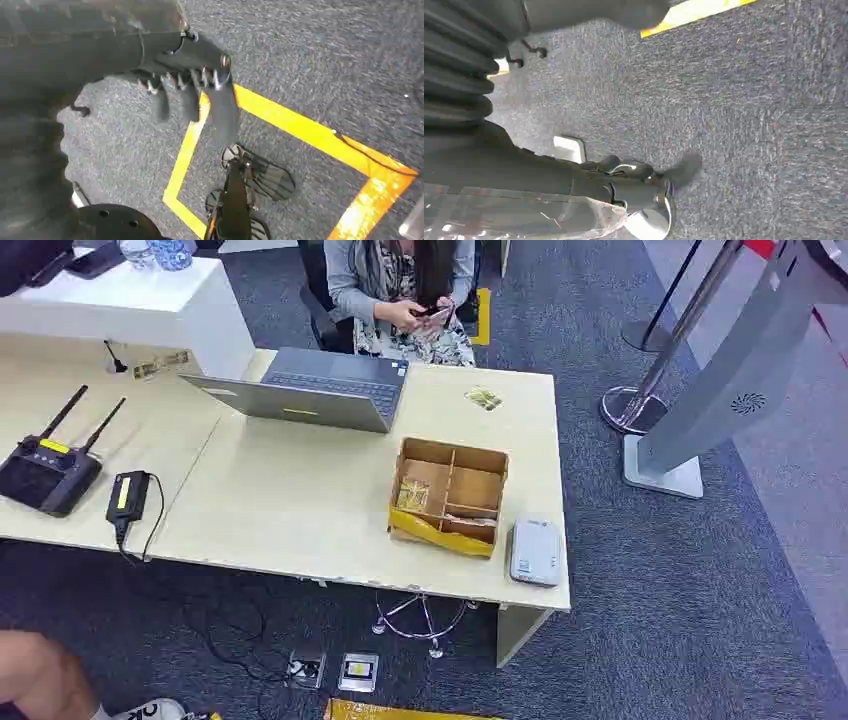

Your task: Pass the card to the sensor for recognition and then transmit it.

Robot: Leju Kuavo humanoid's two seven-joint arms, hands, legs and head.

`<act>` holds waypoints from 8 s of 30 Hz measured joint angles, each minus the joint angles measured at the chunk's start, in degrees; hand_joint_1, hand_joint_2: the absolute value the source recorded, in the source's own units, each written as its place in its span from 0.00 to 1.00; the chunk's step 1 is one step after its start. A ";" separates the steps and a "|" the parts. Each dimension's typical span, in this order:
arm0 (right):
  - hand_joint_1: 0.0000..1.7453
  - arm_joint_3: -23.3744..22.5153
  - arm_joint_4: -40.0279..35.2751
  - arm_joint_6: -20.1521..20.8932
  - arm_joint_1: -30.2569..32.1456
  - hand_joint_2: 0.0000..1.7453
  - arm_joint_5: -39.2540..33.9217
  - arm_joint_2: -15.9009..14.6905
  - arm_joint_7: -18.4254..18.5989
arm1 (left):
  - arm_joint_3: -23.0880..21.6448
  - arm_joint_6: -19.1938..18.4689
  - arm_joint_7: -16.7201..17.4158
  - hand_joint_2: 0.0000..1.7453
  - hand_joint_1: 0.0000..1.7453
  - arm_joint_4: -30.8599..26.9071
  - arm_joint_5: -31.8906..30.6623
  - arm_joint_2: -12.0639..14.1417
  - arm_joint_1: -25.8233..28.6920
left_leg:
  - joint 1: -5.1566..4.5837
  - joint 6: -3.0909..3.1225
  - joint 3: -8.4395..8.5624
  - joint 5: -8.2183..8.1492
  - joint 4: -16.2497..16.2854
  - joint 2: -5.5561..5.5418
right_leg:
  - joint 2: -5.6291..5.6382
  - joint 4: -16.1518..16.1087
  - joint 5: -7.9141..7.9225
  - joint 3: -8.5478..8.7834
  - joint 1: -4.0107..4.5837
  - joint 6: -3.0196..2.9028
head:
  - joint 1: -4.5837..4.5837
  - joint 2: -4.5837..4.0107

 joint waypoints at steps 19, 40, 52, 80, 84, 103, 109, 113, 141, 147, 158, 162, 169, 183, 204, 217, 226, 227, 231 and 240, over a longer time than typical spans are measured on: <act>0.00 0.02 0.00 -1.20 -0.05 0.00 0.74 0.00 -0.66 | -0.39 4.57 -5.53 0.00 0.00 -0.33 -4.24 1.07 -3.06 | 0.00 0.00 -0.01 0.00 0.00 0.00 | 0.01 0.00 0.00 0.00 0.00 0.00 | 0.00 0.00; 0.00 -1.16 0.00 -3.87 -3.20 1.00 -4.24 -4.77 -4.59 | -0.39 2.32 -4.33 0.00 0.00 -0.33 -3.37 1.16 -2.32 | -0.12 0.01 -0.03 0.01 0.01 0.01 | 0.03 0.00 0.09 -0.01 -0.15 0.13 | -0.02 0.00; 0.00 -7.26 -6.65 -11.02 -18.67 1.00 4.76 -19.35 -6.51 | -0.39 2.82 -1.59 0.00 0.00 -0.33 -6.84 1.22 -3.27 | -0.32 0.35 -0.14 0.28 0.02 0.01 | -0.03 0.02 0.31 0.00 -0.33 0.35 | -0.02 0.00; 0.00 -6.82 -52.59 -3.26 -31.71 1.00 62.90 -11.11 8.11 | -1.68 1.10 1.59 0.00 0.00 -0.35 -9.84 -0.77 -5.97 | -0.28 0.34 -0.33 0.50 0.01 -0.33 | -0.35 0.11 0.39 -0.15 -0.29 0.32 | -0.02 0.00; 0.00 -6.73 -52.63 -3.26 -31.72 1.00 62.90 -10.90 8.02 | -1.75 1.03 1.75 0.00 0.00 -0.35 -9.86 -0.77 -5.97 | -0.28 0.34 -0.33 0.50 0.01 -0.33 | -0.35 0.11 0.39 -0.15 -0.29 0.32 | 0.00 0.00; 0.00 -2.29 -45.37 -5.07 -34.80 1.00 60.98 1.75 0.39 | -3.26 0.55 5.99 0.00 0.00 -0.35 -11.04 -1.01 -6.06 | -0.27 0.30 -0.38 0.52 0.01 -0.32 | -0.34 0.12 0.39 -0.22 -0.28 0.32 | 0.00 0.00; 0.00 -2.27 -41.79 -4.51 -35.94 1.00 60.33 4.88 1.18 | -3.69 0.22 6.12 0.00 0.00 -0.35 -11.15 -1.22 -6.10 | -0.27 0.30 -0.39 0.52 0.01 -0.32 | -0.33 0.12 0.39 -0.25 -0.27 0.32 | 0.00 0.00; 0.00 -2.27 -39.19 -6.65 -37.11 1.00 61.62 7.17 1.16 | -4.26 -0.11 6.12 0.00 0.00 -0.35 -11.50 -1.55 -6.53 | -0.27 0.30 -0.38 0.53 0.02 -0.31 | -0.32 0.12 0.39 -0.25 -0.27 0.32 | 0.00 0.00; 1.00 -2.62 -34.23 -6.82 -39.11 1.00 65.16 10.58 2.08 | -6.05 0.35 7.32 0.00 0.00 -0.28 -10.93 -2.21 -7.08 | -0.27 0.29 -0.39 0.53 0.02 -0.31 | -0.31 0.12 0.39 -0.28 -0.27 0.32 | 0.00 0.00; 1.00 -3.06 -34.25 -6.91 -38.71 1.00 64.96 10.69 1.71 | -6.05 0.53 7.21 0.00 0.00 -0.28 -10.89 -2.21 -7.06 | -0.27 0.29 -0.38 0.53 0.02 -0.31 | -0.32 0.11 0.39 -0.27 -0.27 0.32 | 0.00 0.00; 1.00 -3.78 -34.25 -6.80 -38.39 1.00 65.02 10.71 1.82 | -6.08 0.53 7.21 0.00 0.00 -0.28 -10.89 -2.23 -7.07 | -0.27 0.29 -0.38 0.53 0.02 -0.31 | -0.31 0.12 0.40 -0.27 -0.27 0.32 | 0.00 0.00; 1.00 -3.89 -34.25 -7.88 -38.40 1.00 65.28 10.84 1.53 | -6.08 0.55 7.21 0.00 0.00 -0.28 -10.63 -2.23 -7.07 | -0.27 0.29 -0.38 0.53 0.02 -0.31 | -0.29 0.12 0.40 -0.27 -0.28 0.32 | 0.00 0.00; 1.00 -3.91 -34.23 -9.75 -38.30 1.00 67.20 11.13 1.14 | -6.08 0.77 6.30 0.00 0.00 -0.28 -9.27 -2.05 -6.75 | -0.27 0.29 -0.37 0.53 0.02 -0.30 | -0.30 0.12 0.40 -0.28 -0.27 0.32 | 0.00 0.00; 1.00 -4.13 -36.04 -9.05 -32.53 1.00 70.40 6.03 4.94 | -6.08 1.07 4.94 0.00 0.00 -0.28 -7.37 -0.81 -5.33 | -0.28 0.29 -0.36 0.52 0.03 -0.23 | -0.20 0.09 0.40 -0.30 -0.29 0.32 | 0.00 0.00; 1.00 -5.38 -46.36 -9.60 -20.98 1.00 71.45 -4.55 8.74 | -5.92 2.25 2.38 0.00 0.00 -0.28 -5.07 0.13 -3.03 | -0.27 0.29 -0.37 0.52 0.02 -0.21 | -0.19 0.09 0.40 -0.31 -0.28 0.32 | 0.00 0.00; 1.00 -3.85 -46.34 -9.82 -20.41 1.00 74.86 -4.70 8.68 | -5.92 2.91 2.08 0.00 0.00 -0.28 -5.12 0.11 -3.17 | -0.28 0.29 -0.37 0.52 0.02 -0.21 | -0.19 0.09 0.40 -0.31 -0.29 0.32 | 0.00 0.00; 1.00 -2.78 -45.68 -9.77 -20.42 1.00 74.12 -4.35 7.02 | -5.92 2.49 2.40 0.00 0.00 -0.28 -5.53 0.00 -3.38 | -0.28 0.29 -0.37 0.52 0.02 -0.21 | -0.20 0.09 0.40 -0.30 -0.29 0.32 | -0.02 0.00; 1.00 -2.64 -45.64 -9.77 -20.42 1.00 74.12 -4.28 6.97 | -5.92 2.45 2.43 0.00 0.00 -0.28 -5.55 0.00 -3.40 | -0.28 0.29 -0.37 0.52 0.02 -0.21 | -0.20 0.09 0.40 -0.30 -0.29 0.32 | 0.00 0.00; 1.00 -2.21 -45.35 -9.77 -20.42 1.00 74.49 -4.07 6.69 | -5.92 2.25 2.60 0.00 0.00 -0.28 -5.69 -0.04 -3.52 | -0.28 0.29 -0.38 0.52 0.02 -0.21 | -0.20 0.09 0.40 -0.30 -0.29 0.32 | 0.00 0.00; 1.00 -1.20 -45.20 -9.77 -20.39 1.00 76.65 -3.52 7.91 | -5.92 2.21 3.06 0.00 0.00 -0.31 -6.21 -0.15 -4.03 | -0.28 0.29 -0.37 0.52 0.02 -0.21 | -0.20 0.09 0.40 -0.31 -0.29 0.32 | 0.00 0.00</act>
